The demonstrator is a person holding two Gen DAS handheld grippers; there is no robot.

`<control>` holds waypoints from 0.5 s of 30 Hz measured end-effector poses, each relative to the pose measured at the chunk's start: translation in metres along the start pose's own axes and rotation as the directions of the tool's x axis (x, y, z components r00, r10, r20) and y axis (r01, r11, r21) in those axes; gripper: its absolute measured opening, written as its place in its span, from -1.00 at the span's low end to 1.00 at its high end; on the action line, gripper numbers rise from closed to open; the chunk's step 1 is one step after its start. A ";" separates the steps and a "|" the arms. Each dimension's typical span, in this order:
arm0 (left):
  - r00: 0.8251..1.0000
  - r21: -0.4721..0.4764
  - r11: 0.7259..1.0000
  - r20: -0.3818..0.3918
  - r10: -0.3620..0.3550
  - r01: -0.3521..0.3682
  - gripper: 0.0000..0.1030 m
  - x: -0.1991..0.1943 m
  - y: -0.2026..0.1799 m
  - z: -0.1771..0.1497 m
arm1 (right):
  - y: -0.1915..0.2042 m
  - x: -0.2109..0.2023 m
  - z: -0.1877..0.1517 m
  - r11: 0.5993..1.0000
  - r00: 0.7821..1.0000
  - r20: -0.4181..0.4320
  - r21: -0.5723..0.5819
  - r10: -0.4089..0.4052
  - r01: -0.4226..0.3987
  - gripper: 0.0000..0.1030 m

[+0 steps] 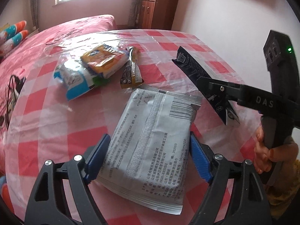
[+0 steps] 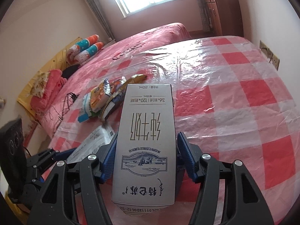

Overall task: Collect trash
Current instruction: 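Grasp the white milk carton with the right tool while the left tool grasps the grey packet, then carry the grey packet and milk carton to the orange bin and release them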

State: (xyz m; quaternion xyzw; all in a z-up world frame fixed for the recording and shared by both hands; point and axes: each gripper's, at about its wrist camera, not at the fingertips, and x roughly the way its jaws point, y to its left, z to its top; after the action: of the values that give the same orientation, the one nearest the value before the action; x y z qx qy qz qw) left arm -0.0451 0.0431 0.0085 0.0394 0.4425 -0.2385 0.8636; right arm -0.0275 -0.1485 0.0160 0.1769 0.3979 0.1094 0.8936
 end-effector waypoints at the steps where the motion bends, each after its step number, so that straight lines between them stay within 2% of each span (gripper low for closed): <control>1: 1.000 -0.005 1.000 0.002 -0.001 0.001 0.59 -0.002 0.002 -0.002 | 0.000 0.000 0.000 1.000 1.000 -0.001 0.003 0.003 -0.003 0.19; 9: 0.999 -0.085 0.995 0.020 -0.044 0.045 0.58 -0.025 0.018 -0.023 | 0.012 0.001 -0.003 0.999 0.999 -0.010 0.014 0.043 -0.043 0.19; 15: 0.998 -0.126 0.991 0.048 -0.040 0.046 0.58 -0.046 0.034 -0.037 | 0.027 0.003 -0.006 0.999 0.999 -0.019 -0.013 0.051 -0.051 0.19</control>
State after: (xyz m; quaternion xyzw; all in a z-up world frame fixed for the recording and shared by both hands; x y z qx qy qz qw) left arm -0.0801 0.1004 0.0170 -0.0308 0.4377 -0.2293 0.8688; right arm -0.0317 -0.1216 0.0208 0.1801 0.4007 0.1365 0.8879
